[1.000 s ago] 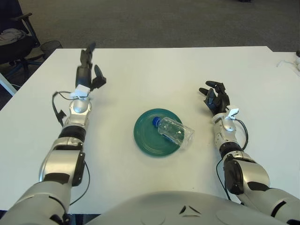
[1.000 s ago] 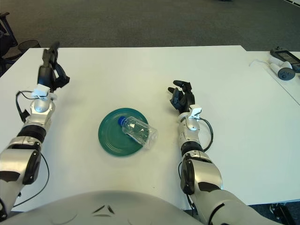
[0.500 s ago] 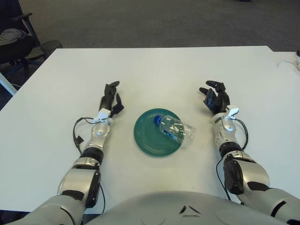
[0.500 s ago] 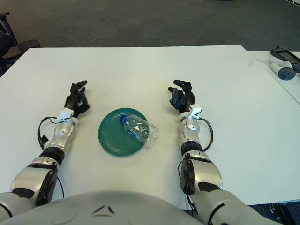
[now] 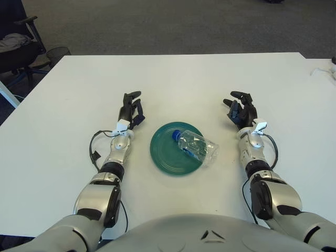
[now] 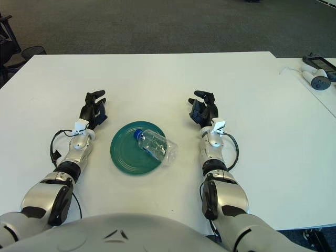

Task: Put the bottle into the plate.

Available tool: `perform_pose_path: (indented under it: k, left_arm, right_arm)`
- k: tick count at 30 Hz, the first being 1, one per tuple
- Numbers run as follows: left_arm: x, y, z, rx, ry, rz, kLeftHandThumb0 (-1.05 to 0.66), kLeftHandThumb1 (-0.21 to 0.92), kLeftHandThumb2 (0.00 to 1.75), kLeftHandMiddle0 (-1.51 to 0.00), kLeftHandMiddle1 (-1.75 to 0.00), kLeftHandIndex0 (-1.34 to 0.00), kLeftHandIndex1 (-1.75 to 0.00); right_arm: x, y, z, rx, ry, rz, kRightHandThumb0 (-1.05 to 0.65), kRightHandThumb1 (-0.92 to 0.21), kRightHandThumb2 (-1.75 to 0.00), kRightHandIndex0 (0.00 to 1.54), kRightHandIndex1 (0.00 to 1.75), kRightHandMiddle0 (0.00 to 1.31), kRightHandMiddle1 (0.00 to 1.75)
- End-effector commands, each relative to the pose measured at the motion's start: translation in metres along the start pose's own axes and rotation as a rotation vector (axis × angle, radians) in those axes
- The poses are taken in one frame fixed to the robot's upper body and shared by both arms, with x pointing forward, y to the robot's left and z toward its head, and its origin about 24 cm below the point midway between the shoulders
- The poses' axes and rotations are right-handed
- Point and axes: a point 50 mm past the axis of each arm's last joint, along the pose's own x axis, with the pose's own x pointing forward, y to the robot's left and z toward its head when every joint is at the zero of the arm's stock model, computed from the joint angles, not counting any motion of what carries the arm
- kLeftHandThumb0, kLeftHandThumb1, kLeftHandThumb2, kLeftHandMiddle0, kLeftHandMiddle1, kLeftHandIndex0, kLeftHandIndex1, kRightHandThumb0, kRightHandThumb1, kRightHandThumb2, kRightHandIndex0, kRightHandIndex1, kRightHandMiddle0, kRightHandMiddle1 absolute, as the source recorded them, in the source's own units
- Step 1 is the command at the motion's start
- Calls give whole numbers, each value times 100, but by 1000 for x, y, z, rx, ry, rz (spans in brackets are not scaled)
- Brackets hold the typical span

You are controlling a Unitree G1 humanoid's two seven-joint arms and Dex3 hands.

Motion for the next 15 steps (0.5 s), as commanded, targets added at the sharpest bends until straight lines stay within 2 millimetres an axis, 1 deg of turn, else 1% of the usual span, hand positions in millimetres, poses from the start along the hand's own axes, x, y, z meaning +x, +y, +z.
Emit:
perform_pose_path:
  k: [1, 8, 15]
  left_arm:
    - [-22, -11, -32, 5, 187, -48, -64, 92, 84, -22, -59, 0, -117]
    - [-23, -15, -34, -5, 201, -54, -64, 92, 84, -20, -58, 0, -116]
    - [-22, -15, -32, 3, 185, -42, -65, 92, 86, -19, -57, 0, -115]
  right_arm:
    - [-56, -7, -73, 58, 387, -79, -45, -63, -107, 29, 92, 14, 137]
    - [-57, -7, -73, 58, 381, -77, -46, -63, -108, 30, 94, 16, 137]
    - [-58, -8, -74, 55, 383, -74, -47, -63, -106, 30, 94, 18, 138]
